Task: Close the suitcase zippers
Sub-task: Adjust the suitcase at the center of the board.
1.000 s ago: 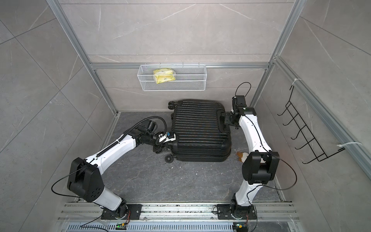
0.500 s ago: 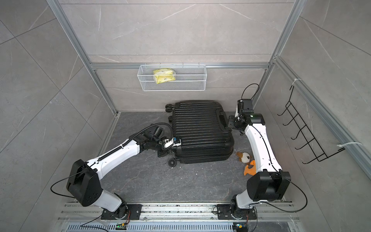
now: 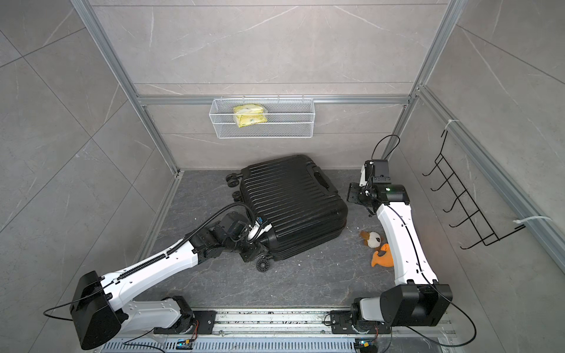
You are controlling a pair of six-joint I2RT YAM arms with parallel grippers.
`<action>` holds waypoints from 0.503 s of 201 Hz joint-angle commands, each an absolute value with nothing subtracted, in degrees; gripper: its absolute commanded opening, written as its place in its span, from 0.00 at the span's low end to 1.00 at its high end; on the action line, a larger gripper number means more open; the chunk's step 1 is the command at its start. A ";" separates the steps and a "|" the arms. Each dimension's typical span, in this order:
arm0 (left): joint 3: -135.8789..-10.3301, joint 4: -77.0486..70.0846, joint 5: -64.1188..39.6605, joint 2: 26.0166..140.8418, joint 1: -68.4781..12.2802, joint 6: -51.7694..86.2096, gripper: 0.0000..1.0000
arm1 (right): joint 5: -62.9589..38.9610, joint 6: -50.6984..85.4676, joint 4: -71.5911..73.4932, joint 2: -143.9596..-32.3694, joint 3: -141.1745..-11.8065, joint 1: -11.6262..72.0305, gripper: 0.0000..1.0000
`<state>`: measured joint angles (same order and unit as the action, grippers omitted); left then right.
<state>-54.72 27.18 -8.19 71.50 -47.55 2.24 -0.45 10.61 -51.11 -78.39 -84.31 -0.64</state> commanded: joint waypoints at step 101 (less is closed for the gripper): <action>-54.62 15.65 22.08 68.59 -54.30 42.57 0.00 | -11.57 5.74 -45.66 -70.25 -74.50 0.77 0.58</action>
